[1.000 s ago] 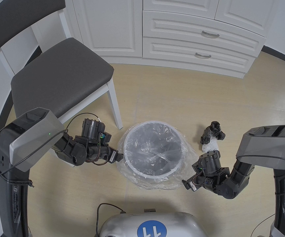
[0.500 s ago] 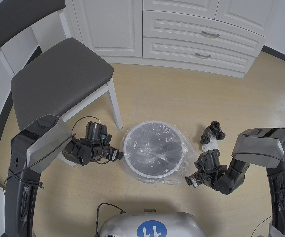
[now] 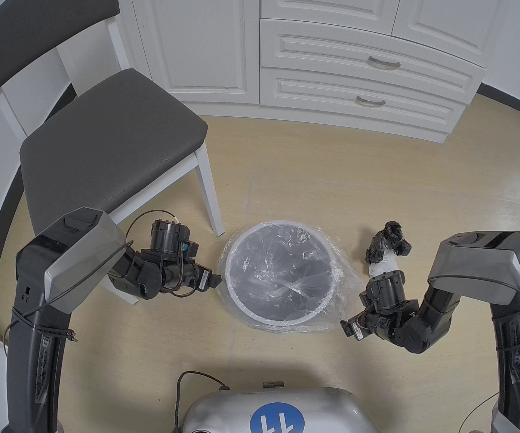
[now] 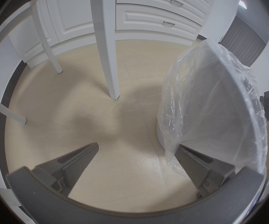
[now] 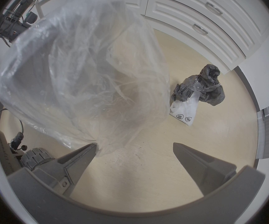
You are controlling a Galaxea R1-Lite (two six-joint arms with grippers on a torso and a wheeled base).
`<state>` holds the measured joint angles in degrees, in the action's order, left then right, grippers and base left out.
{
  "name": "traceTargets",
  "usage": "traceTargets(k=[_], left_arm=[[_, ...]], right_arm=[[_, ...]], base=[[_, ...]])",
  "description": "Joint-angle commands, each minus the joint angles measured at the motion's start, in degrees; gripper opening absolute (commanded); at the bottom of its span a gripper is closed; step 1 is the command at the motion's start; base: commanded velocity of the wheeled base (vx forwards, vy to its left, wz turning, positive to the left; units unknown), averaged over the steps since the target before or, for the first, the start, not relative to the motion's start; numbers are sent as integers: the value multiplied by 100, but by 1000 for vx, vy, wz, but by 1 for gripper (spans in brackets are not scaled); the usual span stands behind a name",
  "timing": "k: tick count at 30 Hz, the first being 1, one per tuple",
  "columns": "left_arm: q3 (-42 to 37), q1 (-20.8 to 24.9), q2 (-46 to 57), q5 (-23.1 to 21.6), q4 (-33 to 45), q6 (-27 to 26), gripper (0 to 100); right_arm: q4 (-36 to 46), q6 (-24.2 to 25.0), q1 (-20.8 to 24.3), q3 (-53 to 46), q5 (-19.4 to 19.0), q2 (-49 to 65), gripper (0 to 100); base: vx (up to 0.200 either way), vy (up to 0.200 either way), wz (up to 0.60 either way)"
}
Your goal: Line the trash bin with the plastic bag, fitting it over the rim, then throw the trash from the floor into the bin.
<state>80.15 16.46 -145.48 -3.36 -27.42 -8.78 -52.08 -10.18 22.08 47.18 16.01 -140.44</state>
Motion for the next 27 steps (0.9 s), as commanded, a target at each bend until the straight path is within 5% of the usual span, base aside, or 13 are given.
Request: traceTargets(k=[1, 11, 17, 27], left_arm=[[-351, 7, 468, -41, -9, -19, 100], [-1257, -90, 1532, -551, -53, -195, 100], [-1608, -143, 1699, -569, -554, -493, 100], [-1670, -152, 1672, -551, -844, -520, 100]], right_arm=[[-4, -98, 218, -604, -19, 746, 100], [-1076, -986, 411, -1712, -19, 1730, 100], [-1489, -977, 227, -1395, -10, 1458, 100], [-830, 666, 148, -86, -414, 790, 100]], base=[[0, 0, 0], [0, 0, 0], [0, 0, 0], [0, 0, 0]])
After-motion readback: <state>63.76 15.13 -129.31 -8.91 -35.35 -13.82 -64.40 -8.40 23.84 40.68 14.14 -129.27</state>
